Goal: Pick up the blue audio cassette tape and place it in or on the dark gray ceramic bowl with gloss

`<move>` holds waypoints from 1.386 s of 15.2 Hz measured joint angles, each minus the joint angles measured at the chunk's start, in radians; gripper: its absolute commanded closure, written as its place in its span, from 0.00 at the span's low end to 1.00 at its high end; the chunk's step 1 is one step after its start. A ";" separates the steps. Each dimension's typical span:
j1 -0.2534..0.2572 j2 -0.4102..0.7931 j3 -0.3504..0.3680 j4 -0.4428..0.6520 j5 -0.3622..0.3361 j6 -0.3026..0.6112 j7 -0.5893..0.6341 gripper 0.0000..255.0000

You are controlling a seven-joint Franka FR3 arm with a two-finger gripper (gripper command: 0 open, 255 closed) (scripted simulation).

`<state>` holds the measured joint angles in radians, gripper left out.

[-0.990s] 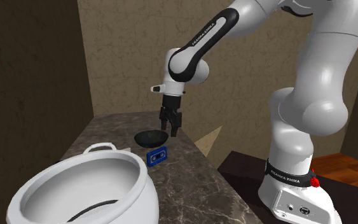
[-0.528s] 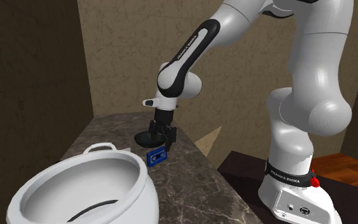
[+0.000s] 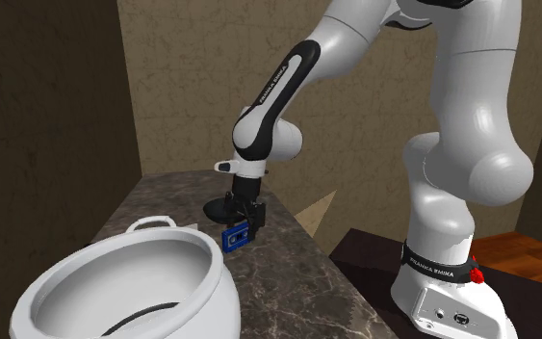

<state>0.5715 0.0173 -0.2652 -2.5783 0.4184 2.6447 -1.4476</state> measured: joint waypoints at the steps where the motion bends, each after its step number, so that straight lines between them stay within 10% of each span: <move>1: 0.000 0.001 0.000 0.000 0.001 0.001 -0.001 0.00; 3: 0.000 0.001 0.000 0.000 0.002 0.001 -0.001 0.00; 4: 0.000 0.001 0.000 0.000 0.002 0.001 -0.001 1.00; 21: -0.009 -0.086 -0.004 0.003 -0.094 -0.075 0.083 1.00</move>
<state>0.5630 -0.0686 -0.2688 -2.5756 0.3249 2.5699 -1.3647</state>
